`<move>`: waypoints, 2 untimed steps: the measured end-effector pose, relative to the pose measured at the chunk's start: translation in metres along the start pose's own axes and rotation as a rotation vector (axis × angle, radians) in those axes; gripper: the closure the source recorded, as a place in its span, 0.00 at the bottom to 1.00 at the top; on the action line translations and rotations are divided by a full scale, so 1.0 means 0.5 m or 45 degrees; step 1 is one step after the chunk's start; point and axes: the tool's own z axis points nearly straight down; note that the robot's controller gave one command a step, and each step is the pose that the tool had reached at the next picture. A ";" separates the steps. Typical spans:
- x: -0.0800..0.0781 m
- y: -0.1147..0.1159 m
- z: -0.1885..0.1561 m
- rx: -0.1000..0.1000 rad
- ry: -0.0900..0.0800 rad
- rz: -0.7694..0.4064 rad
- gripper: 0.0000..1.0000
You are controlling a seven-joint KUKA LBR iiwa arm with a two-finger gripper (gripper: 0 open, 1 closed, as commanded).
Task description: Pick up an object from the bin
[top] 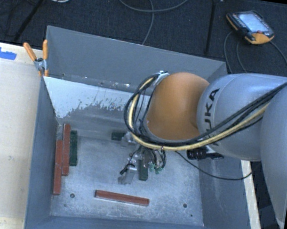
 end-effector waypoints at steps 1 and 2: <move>0.048 0.060 0.081 0.007 0.013 0.188 0.00; 0.070 0.084 0.109 -0.001 0.015 0.120 0.00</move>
Offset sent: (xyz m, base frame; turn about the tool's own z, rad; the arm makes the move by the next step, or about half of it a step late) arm -0.0399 -0.0182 -0.0692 -0.0633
